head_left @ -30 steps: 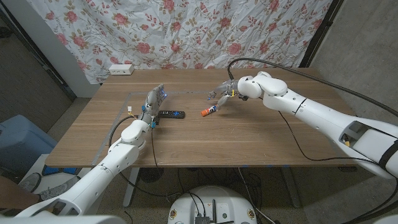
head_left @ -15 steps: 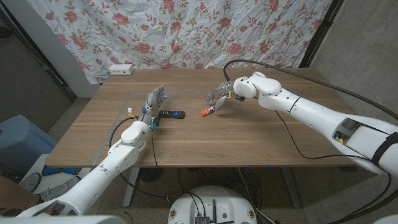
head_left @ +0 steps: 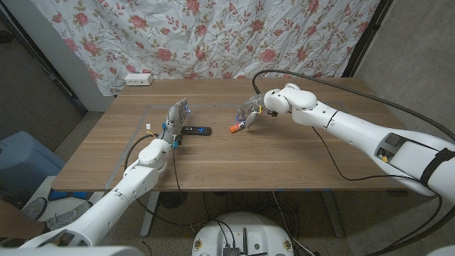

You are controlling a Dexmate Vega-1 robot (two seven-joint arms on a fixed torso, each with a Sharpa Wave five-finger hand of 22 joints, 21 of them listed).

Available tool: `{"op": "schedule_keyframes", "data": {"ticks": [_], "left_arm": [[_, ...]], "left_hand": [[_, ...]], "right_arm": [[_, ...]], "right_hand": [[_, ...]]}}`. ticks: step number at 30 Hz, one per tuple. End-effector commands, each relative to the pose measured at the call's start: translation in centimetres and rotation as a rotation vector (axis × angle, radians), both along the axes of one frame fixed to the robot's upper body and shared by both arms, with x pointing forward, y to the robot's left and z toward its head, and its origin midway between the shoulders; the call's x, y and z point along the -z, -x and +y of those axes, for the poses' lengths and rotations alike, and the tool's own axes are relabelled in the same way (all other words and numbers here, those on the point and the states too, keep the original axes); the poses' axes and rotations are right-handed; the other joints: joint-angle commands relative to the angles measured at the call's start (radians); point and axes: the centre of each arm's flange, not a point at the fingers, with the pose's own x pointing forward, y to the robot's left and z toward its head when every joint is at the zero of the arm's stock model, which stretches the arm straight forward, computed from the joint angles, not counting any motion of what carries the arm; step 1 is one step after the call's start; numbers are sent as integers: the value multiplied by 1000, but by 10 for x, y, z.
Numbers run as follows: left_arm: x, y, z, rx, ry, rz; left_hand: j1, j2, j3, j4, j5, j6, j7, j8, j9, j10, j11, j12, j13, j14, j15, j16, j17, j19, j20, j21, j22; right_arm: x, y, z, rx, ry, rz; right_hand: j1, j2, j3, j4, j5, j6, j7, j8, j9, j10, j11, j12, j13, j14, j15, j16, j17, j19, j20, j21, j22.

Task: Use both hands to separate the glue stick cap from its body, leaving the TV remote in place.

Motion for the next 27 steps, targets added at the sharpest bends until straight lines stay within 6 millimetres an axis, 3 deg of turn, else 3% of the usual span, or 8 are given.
{"op": "schedule_keyframes", "data": {"ticks": [1,6,13,19,27], "left_arm": [[1,-4,0,4,2,10],[1,-5,-1,9,13,9],[1,-5,-1,8,14,8],[2,-5,-1,6,16,12],[2,-5,-2,6,16,15]], "left_hand": [[5,93,7,-1,-4,13,0,2,5,8,0,-1,4,2,2,-2,5,1,1,2,2],[5,93,8,-1,-4,13,1,2,5,8,0,-1,4,2,3,-2,5,1,1,2,2],[4,93,8,0,-5,14,1,2,5,8,1,-2,4,2,3,-2,5,1,1,2,2],[4,92,8,0,-5,14,1,2,5,8,0,-1,4,2,4,-2,5,1,1,2,2],[3,92,9,1,-5,15,1,2,5,9,0,-1,4,2,3,-2,5,1,1,2,2]], "right_arm": [[6,-4,3,-10,17,-23],[8,-4,2,-22,13,-59],[12,-4,-2,-42,-7,-84],[18,-4,-6,-59,-21,-99],[23,-5,-10,-92,-45,-130]], "right_hand": [[18,-5,0,2,3,33,0,15,6,27,-1,8,0,26,-7,9,1,22,-7,10,2],[47,-17,-5,-3,13,88,-2,33,9,77,-20,10,-2,74,5,23,-2,54,-22,11,2],[93,-27,-7,-3,24,134,-2,46,11,135,-43,14,-6,115,-23,31,-5,89,-46,12,1],[112,-38,-19,3,31,190,-3,64,13,192,-79,16,-9,140,-52,36,-6,106,-58,7,1],[134,-41,-29,5,40,254,-4,84,14,245,-94,12,-13,163,-72,40,-5,122,-68,5,1]]}}
